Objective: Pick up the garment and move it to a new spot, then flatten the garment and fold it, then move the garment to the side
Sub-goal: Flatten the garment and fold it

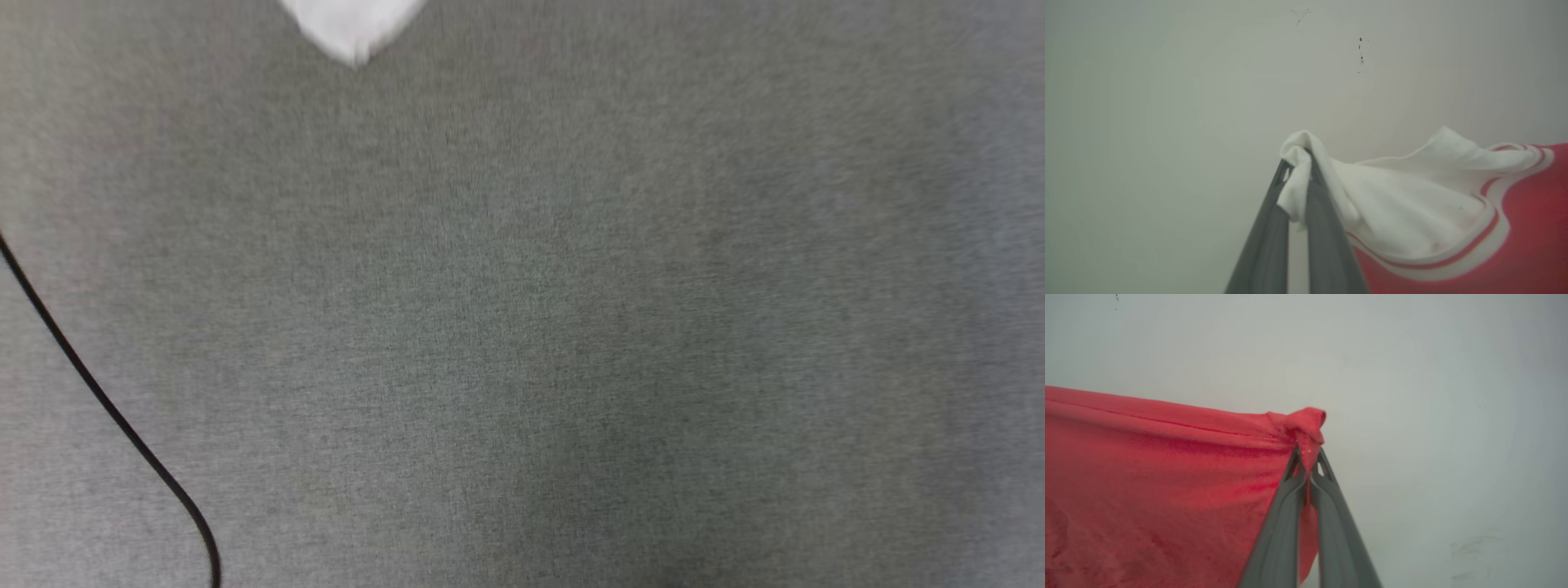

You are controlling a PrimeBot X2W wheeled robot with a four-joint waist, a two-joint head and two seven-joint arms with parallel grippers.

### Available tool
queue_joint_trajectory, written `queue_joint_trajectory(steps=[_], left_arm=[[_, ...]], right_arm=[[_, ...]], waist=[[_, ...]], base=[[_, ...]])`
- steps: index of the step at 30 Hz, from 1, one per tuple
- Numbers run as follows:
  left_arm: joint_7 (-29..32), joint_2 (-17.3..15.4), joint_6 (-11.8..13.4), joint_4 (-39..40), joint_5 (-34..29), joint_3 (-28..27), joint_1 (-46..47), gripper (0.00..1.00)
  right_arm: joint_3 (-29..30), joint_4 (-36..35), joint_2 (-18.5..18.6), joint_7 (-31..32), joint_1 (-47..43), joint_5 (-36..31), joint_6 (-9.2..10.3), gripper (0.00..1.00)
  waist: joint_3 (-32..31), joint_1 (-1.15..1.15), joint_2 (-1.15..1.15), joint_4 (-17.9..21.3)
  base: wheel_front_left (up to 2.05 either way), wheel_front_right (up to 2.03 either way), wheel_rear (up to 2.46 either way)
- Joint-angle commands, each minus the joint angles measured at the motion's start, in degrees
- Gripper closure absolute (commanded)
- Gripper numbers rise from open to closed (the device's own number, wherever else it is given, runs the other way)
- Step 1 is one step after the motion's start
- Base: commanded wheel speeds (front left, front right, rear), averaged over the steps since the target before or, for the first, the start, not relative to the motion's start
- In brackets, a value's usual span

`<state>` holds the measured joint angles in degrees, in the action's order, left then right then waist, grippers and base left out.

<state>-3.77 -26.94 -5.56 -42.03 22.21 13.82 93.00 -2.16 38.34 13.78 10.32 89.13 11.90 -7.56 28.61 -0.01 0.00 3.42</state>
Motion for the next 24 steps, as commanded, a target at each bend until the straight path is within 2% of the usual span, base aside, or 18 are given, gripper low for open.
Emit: queue_joint_trajectory(steps=[1, 6, 12, 18, 24], left_arm=[[-0.6, -1.1, 0.0, -0.7, -0.5, -0.2, 1.5, 1.00], [-1.4, -2.3, -0.5, -2.4, -0.2, -0.1, 6.9, 1.00], [-3.1, -2.5, -1.2, -5.0, 1.7, -0.3, 8.3, 1.00], [-4.8, -3.3, -1.8, -7.0, 5.4, 0.8, 3.7, 1.00], [-6.8, -4.9, -1.8, -4.5, 12.0, 4.3, -7.2, 1.00]], right_arm=[[0.6, 0.6, 0.1, -1.0, 1.4, -0.7, 0.13, 1.00], [1.1, 2.8, -1.0, -2.9, 5.9, -1.5, 0.13, 1.00], [-0.8, 6.8, -2.2, -5.8, 6.8, -0.5, 0.13, 1.00], [-4.8, 9.6, -2.2, -8.7, 2.8, 2.3, 0.12, 1.00], [-9.4, 10.4, -1.0, -10.9, -5.4, 6.7, 0.12, 1.00]], waist=[[3.8, 0.01, 0.00, -0.7], [9.1, 0.01, 0.00, -0.7], [13.1, 0.01, 0.00, -0.6], [13.3, 0.01, 0.00, -0.5], [10.0, 0.01, 0.00, -0.7]], base=[[0.00, 0.00, 0.00], [0.00, 0.00, 0.00], [0.00, 0.00, 0.00], [0.00, 0.00, 0.00], [0.00, 0.00, 0.00]])
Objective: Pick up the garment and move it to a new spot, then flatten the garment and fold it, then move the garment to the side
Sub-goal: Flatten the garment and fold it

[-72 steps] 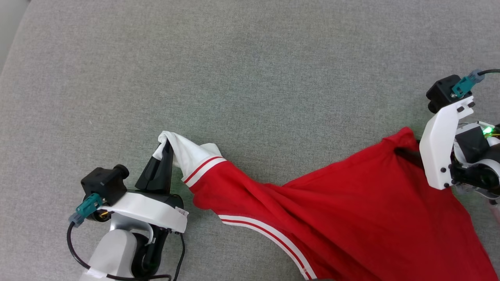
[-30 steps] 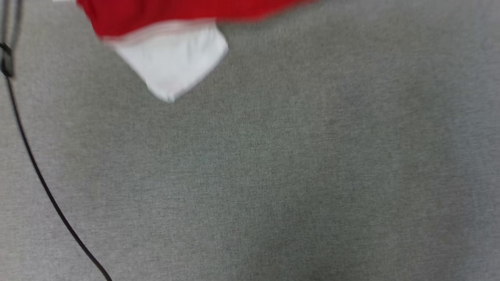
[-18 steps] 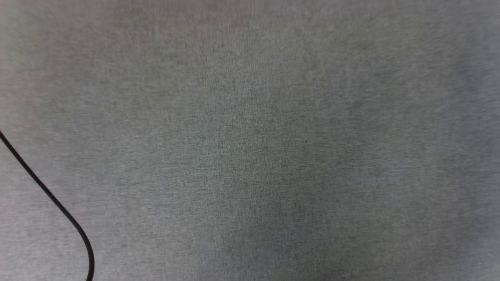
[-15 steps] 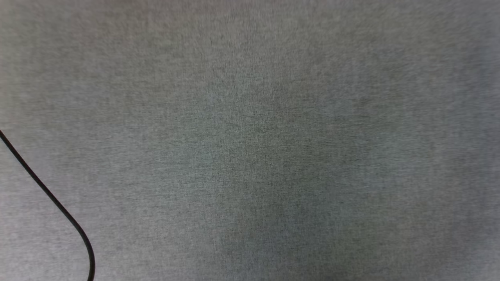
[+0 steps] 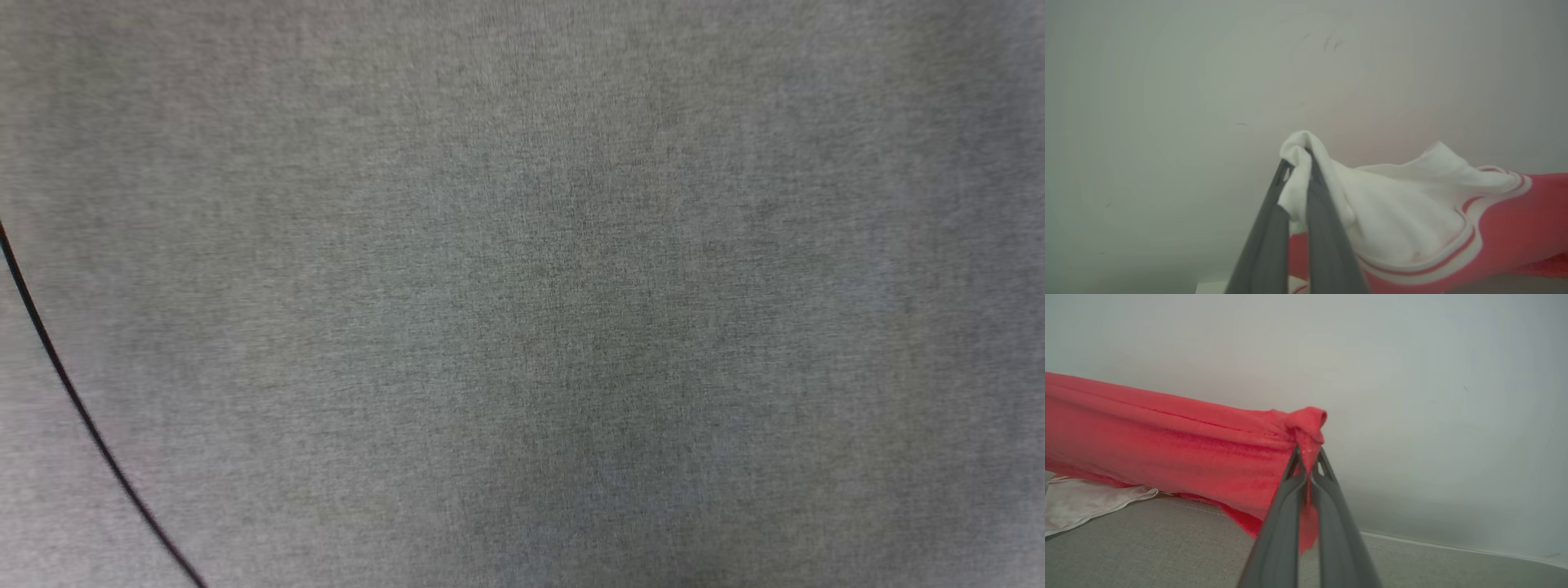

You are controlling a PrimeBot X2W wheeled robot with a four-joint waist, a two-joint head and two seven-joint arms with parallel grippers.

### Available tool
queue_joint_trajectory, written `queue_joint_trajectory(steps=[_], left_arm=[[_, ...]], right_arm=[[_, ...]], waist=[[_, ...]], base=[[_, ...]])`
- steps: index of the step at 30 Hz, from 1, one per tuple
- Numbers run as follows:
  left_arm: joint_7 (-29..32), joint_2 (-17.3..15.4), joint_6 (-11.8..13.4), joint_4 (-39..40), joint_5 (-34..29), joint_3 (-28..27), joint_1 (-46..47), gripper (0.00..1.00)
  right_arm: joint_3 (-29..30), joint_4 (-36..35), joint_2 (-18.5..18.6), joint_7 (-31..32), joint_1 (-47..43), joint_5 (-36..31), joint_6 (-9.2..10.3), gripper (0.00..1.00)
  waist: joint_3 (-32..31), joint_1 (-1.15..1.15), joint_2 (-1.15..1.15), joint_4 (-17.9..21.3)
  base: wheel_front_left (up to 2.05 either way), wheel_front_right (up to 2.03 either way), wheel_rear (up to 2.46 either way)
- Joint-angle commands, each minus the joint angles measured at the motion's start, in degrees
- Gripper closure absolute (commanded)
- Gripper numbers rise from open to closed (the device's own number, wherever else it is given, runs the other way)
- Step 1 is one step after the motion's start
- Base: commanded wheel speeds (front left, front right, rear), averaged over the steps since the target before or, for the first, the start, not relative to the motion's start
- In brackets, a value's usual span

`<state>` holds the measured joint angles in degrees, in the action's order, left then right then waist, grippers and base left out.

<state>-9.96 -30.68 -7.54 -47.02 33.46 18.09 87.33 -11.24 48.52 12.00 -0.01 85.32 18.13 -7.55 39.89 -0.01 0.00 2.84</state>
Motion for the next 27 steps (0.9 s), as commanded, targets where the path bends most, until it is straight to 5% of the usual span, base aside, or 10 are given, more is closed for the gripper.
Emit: queue_joint_trajectory(steps=[1, 10, 16, 27], left_arm=[[-1.2, -1.4, 0.1, 1.0, 1.6, 0.5, -4.3, 1.00], [-4.6, -2.7, 0.1, 7.0, 9.1, -0.1, -29.2, 1.00], [-5.2, -0.7, 1.7, 12.1, 11.5, -2.6, -46.8, 1.00], [-5.3, 2.3, 5.9, 22.3, 13.5, -7.5, -73.5, 1.00]], right_arm=[[-0.9, 0.1, 1.2, -1.1, -3.5, 1.2, 0.11, 1.00], [-5.8, -3.5, 4.9, -3.4, -23.5, 7.0, 0.13, 1.00], [-6.8, -8.0, 6.0, -3.6, -38.8, 9.8, 0.13, 1.00], [-1.2, -19.6, 5.8, -1.7, -64.0, 10.3, 0.20, 1.00]], waist=[[-2.4, 0.01, 0.00, -0.2], [-12.9, 0.01, 0.00, -1.5], [-20.1, 0.01, 0.00, -2.4], [-29.3, 0.01, 0.00, -4.1]], base=[[0.00, 0.00, 0.00], [0.00, 0.00, 0.00], [0.00, 0.00, 0.00], [0.00, 0.00, 0.00]])
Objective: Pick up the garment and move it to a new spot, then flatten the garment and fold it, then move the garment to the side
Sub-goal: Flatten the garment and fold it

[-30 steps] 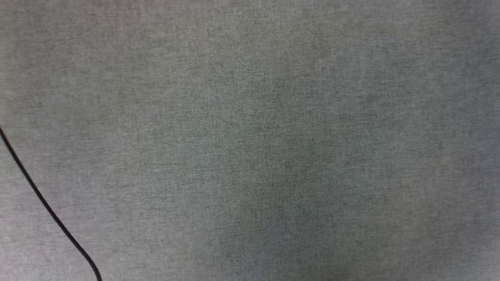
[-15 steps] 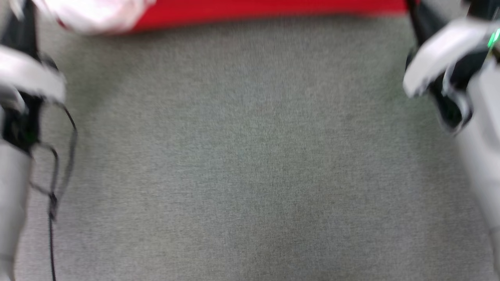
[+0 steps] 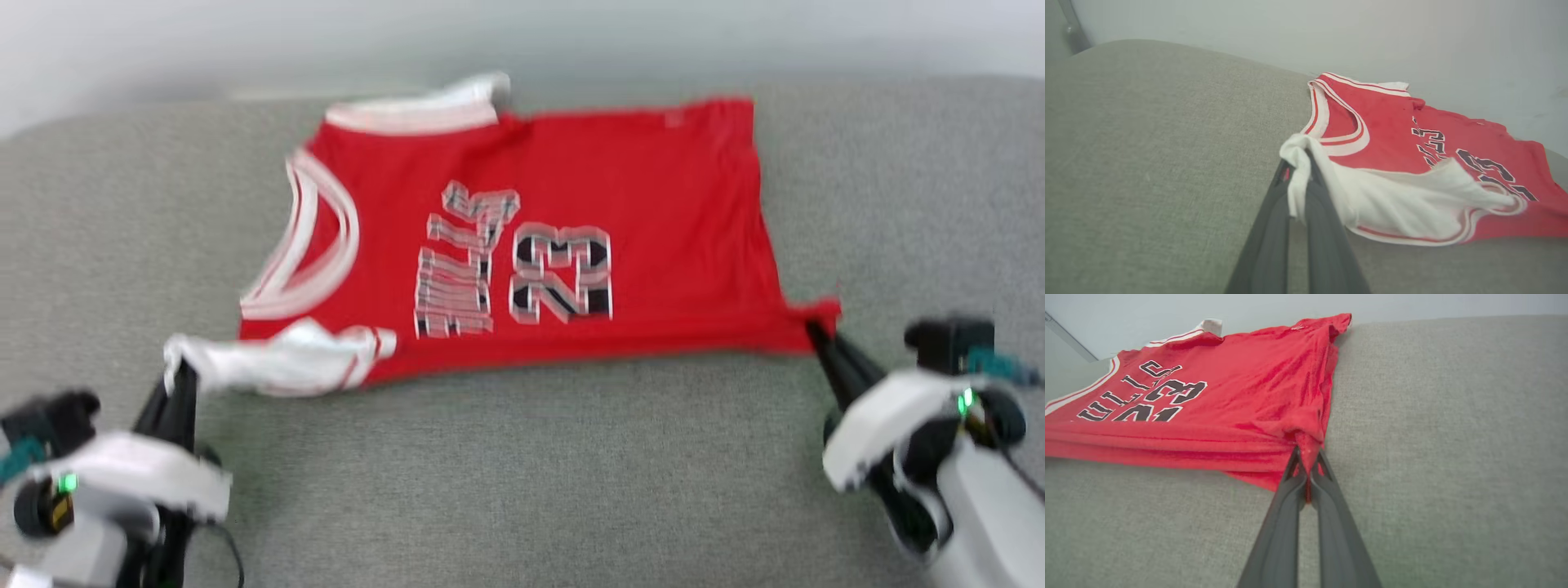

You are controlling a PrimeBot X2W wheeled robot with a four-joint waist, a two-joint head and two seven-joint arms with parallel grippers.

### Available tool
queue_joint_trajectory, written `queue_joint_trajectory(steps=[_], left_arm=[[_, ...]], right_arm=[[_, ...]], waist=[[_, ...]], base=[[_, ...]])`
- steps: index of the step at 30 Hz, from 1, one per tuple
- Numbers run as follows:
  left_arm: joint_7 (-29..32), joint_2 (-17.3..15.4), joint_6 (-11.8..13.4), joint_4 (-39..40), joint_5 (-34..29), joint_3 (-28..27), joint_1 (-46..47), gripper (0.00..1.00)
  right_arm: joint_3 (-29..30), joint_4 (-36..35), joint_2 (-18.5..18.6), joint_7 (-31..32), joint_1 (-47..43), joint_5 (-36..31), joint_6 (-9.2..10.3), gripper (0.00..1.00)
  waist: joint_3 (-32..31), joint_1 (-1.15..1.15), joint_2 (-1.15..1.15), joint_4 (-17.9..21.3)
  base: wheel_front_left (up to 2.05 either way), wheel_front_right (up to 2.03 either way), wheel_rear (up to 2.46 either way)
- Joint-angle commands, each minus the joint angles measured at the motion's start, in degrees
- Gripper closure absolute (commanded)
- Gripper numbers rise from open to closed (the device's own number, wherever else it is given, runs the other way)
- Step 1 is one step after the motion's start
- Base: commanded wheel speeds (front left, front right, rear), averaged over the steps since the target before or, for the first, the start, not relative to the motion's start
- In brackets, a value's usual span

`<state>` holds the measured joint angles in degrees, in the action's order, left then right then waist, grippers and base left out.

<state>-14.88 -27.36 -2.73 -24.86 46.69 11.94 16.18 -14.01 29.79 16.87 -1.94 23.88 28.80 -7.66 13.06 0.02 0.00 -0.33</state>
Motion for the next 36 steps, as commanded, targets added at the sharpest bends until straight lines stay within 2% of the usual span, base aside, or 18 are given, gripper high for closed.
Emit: queue_joint_trajectory(steps=[1, 4, 7, 14, 20, 28, 36], left_arm=[[-0.4, -0.9, 1.6, 0.9, 0.3, -1.5, -4.2, 1.00], [-0.4, -0.6, 2.4, 2.4, 0.6, -2.1, -7.9, 1.00], [-0.1, -0.3, 4.4, 5.5, 1.0, -2.3, -13.4, 1.00], [2.0, -1.0, 8.3, 13.6, 2.4, -3.3, -23.0, 1.00], [3.5, -2.5, 10.7, 21.0, 1.7, -3.7, -25.8, 1.00], [6.9, -3.1, 9.6, 24.1, -0.3, -0.4, -17.2, 1.00], [8.5, -1.6, 6.1, 16.4, -0.4, 2.2, -6.3, 1.00]], right_arm=[[2.4, -2.0, 0.8, 0.5, -4.7, -0.7, 0.32, 1.00], [4.2, -4.8, 0.3, 1.3, -9.0, -1.5, 0.32, 1.00], [7.2, -9.5, -1.1, 3.0, -15.8, -3.0, 0.46, 1.00], [13.5, -21.6, -5.8, 8.5, -28.7, -8.3, 0.47, 1.00], [16.7, -29.9, -8.5, 13.5, -33.3, -11.1, 0.47, 1.00], [15.0, -33.6, -7.7, 19.2, -27.6, -12.7, 0.22, 1.00], [11.9, -27.7, -5.9, 19.9, -17.7, -12.1, 0.20, 1.00]], waist=[[-3.1, -0.02, 0.00, -1.0], [-4.3, -0.02, 0.00, -1.2], [-6.0, -0.02, 0.00, -1.4], [-7.9, -0.02, 0.00, -2.0], [-8.2, -0.02, 0.00, -2.2], [-4.3, -0.02, 0.00, -1.8], [1.5, -0.02, 0.00, -1.2]], base=[[0.00, 0.00, 0.00], [0.00, 0.00, 0.00], [0.00, 0.00, 0.00], [0.00, 0.00, 0.00], [0.00, 0.00, 0.00], [0.00, 0.00, 0.00], [0.00, 0.00, 0.00]])
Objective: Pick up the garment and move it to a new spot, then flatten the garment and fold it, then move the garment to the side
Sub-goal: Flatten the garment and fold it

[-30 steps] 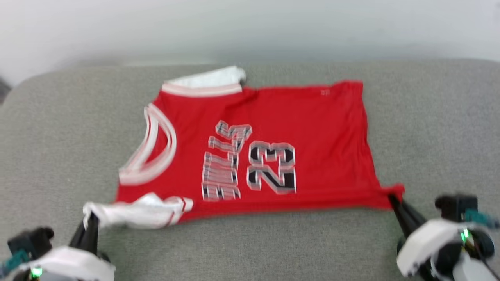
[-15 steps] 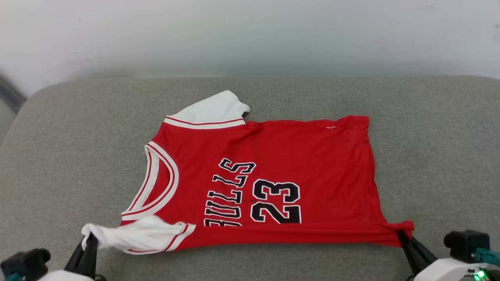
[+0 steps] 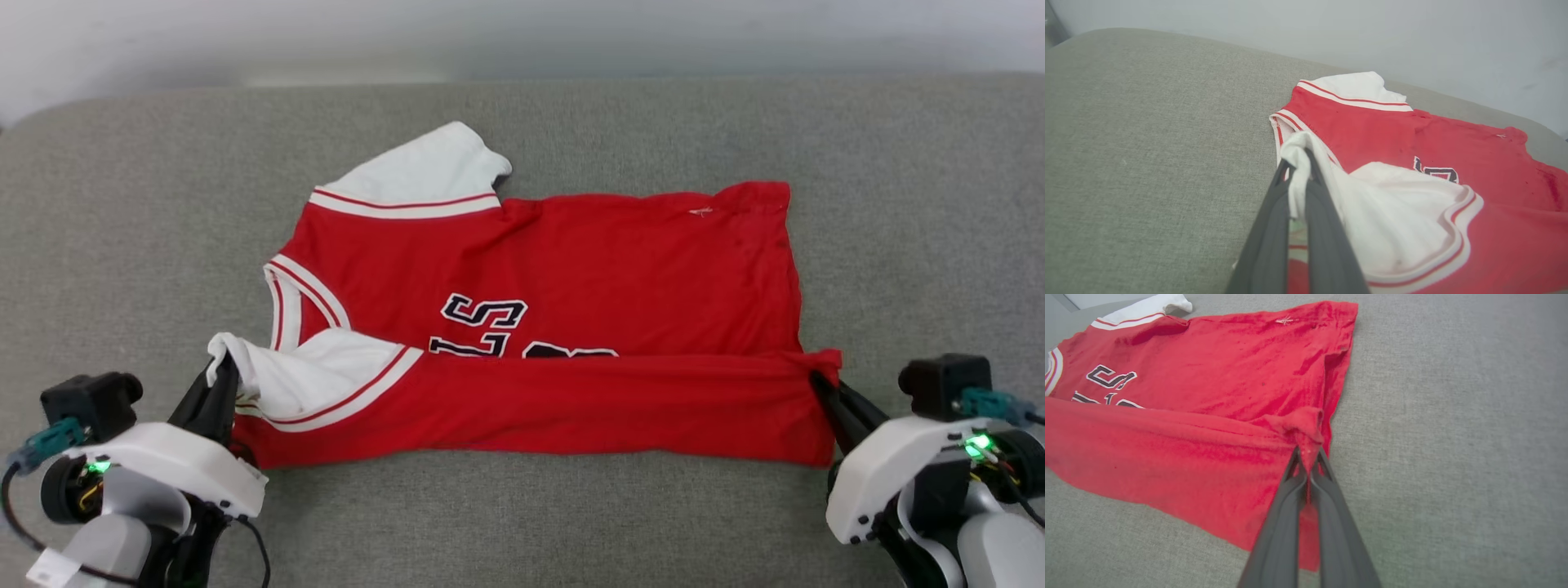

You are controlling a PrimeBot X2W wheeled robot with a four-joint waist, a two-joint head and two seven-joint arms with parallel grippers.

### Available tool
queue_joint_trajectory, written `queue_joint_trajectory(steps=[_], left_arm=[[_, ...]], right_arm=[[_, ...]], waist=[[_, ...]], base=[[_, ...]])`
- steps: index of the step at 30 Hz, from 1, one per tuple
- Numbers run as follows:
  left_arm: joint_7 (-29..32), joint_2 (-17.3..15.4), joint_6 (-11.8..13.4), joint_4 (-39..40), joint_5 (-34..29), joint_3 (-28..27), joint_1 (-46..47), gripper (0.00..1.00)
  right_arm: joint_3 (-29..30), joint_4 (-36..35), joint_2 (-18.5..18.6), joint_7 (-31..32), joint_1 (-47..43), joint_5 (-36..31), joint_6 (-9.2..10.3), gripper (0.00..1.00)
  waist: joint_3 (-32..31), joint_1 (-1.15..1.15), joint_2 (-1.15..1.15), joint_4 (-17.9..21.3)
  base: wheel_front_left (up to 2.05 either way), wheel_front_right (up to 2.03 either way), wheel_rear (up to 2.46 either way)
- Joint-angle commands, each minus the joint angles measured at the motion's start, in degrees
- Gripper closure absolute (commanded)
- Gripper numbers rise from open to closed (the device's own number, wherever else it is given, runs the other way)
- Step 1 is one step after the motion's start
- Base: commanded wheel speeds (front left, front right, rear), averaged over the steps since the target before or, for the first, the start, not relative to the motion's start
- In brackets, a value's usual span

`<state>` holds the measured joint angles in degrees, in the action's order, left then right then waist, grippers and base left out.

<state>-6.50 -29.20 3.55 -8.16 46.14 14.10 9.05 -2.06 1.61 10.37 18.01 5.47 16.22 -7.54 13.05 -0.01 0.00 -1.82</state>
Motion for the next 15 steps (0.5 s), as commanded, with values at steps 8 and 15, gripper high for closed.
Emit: queue_joint_trajectory(steps=[8, 15], left_arm=[[2.0, 2.0, -4.4, -11.8, 1.5, 2.4, 6.5, 1.00], [2.0, 3.8, -6.8, -18.3, 2.6, 3.7, 8.4, 0.00]], right_arm=[[-5.2, 10.3, 1.9, -1.6, 6.7, 1.7, 0.07, 1.00], [-8.1, 15.4, 2.8, -6.2, 7.6, 2.1, 0.06, 0.00]], waist=[[4.4, 0.01, 0.00, 0.8], [3.3, 0.01, 0.00, 0.5]], base=[[0.00, 0.00, 0.00], [0.00, 0.00, 0.00]])
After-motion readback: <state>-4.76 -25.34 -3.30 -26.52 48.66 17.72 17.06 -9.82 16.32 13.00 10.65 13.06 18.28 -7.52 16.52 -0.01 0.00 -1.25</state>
